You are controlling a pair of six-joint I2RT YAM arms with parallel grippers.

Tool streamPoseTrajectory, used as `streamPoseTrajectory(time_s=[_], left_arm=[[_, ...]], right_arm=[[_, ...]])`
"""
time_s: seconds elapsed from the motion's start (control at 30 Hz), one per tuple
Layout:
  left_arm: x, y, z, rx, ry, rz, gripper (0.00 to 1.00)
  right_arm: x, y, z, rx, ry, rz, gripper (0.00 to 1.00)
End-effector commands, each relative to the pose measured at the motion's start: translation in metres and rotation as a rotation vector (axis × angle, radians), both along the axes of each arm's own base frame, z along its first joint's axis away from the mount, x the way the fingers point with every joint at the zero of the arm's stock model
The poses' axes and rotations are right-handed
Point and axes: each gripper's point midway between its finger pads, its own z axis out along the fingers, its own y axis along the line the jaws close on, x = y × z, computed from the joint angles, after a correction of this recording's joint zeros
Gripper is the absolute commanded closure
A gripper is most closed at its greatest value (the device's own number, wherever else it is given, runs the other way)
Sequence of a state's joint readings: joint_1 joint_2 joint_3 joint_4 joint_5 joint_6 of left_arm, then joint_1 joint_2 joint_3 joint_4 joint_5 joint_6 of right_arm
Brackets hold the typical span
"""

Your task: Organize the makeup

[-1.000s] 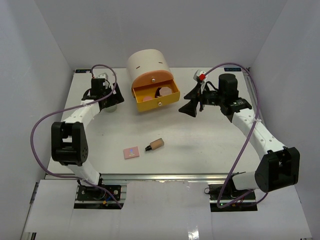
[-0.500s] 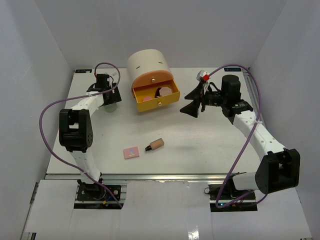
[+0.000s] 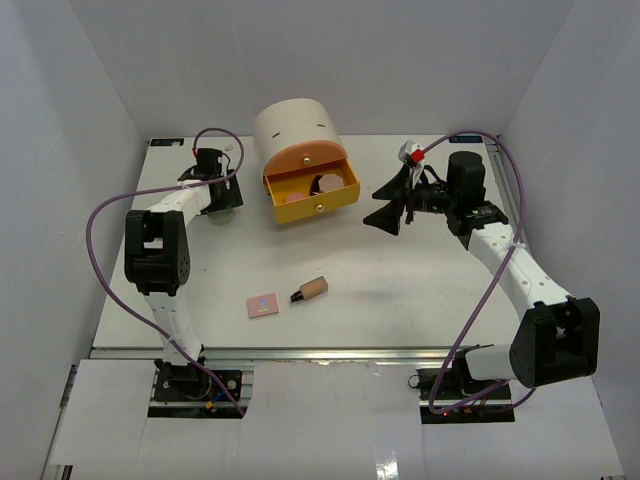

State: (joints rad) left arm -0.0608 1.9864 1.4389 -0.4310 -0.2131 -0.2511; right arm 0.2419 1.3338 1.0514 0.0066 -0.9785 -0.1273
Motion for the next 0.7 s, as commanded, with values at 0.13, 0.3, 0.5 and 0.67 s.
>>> streamPoseTrajectory(time_s=[0.13,0.3,0.5,0.67], left_arm=[[0.004,0.003,0.001,0.012,0.004,0.004,0.02],[0.002,0.003,-0.004,0.009,0.016,0.005,0.02],[-0.001,0.004,-0.01,0.009,0.027,0.01,0.21],[0.0,0.004,0.0,0.004,0.003,0.014,0.54]], right_arm=[[-0.004,0.0,0.015,0.032,-0.045,0.02,0.1],[-0.004,-0.001,0.015,0.034,-0.043,0.021,0.1],[-0.005,-0.002,0.017,0.04,-0.045,0.021,0.1],[-0.005,-0.004,0.017,0.044,-0.042,0.018,0.1]])
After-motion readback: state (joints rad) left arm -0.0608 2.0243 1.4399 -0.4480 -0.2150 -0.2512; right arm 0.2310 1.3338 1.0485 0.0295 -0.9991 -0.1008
